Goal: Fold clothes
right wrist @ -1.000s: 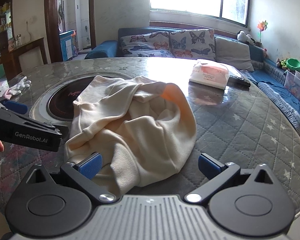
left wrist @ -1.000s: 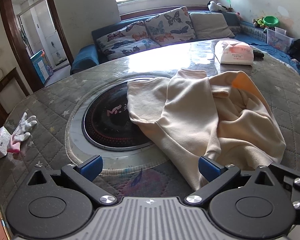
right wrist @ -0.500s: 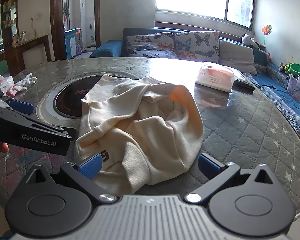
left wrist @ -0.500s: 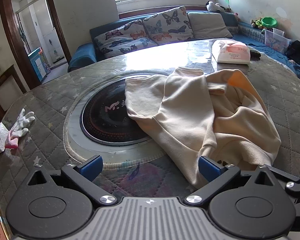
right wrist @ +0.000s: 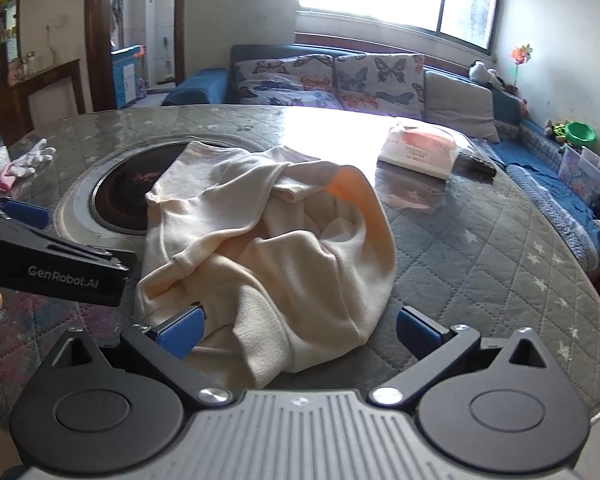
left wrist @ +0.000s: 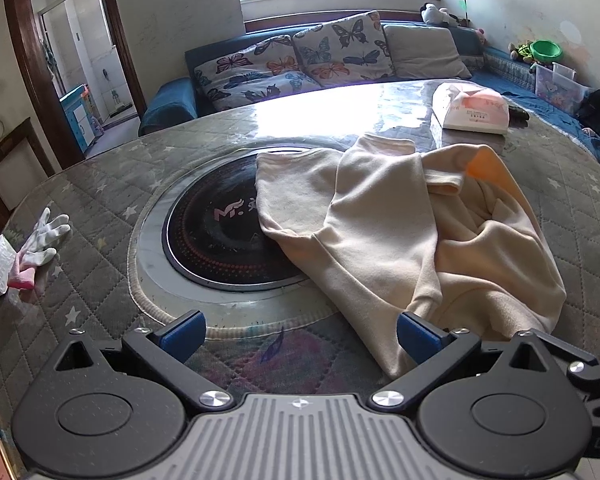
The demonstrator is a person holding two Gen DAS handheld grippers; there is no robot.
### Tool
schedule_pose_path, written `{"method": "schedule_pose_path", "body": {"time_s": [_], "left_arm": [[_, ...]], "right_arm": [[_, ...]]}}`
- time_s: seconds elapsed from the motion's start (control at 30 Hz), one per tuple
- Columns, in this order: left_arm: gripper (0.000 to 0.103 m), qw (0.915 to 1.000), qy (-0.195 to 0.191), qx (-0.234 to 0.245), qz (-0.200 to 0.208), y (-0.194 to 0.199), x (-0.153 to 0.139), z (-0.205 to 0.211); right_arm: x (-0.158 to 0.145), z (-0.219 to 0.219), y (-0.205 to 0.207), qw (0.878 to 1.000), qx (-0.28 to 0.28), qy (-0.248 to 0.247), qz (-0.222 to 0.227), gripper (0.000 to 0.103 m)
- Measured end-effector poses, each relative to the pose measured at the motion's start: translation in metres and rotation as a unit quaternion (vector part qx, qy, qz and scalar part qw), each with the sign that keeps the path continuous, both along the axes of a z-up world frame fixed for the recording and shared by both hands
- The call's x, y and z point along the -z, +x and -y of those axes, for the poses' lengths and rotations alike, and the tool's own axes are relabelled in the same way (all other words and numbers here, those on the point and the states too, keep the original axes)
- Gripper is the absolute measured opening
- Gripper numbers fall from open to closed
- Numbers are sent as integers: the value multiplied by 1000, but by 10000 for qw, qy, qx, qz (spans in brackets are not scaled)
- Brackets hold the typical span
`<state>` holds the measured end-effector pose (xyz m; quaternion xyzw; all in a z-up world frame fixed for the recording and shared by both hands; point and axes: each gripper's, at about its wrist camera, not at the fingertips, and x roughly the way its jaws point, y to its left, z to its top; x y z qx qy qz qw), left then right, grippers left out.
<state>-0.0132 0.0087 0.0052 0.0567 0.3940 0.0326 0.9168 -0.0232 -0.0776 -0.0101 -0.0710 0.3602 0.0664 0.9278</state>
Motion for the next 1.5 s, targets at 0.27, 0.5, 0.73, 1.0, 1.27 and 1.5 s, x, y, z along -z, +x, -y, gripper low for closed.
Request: {"method": "schedule_pose_path", "body": {"time_s": [0.27,0.5,0.73,1.0,1.27,1.5], "left_arm": [[103,10000,32,-49,-15,3,-2,1],[103,10000,38,-39,-11,4,-3,3],[103,10000,48,-44,2,5,-5,5],[103,10000,41,-80,18,7,-7,5],[103,10000,49,-72,31,9,-8,6],[103,9999,70,-92,18,12,-7,4]], "right_arm": [[-2,-3,8,9992,286,-280,-73,103],[-3,-3,10,9989,353,-315,-70,103],[-5,-2,11,9979,532,-376,28,103],[-12,1,16,9967,699,-380,157,103],[-18,-1,17,9964,706,-380,287,103],[-19,-2,19,9970,625,-358,289,103]]}}
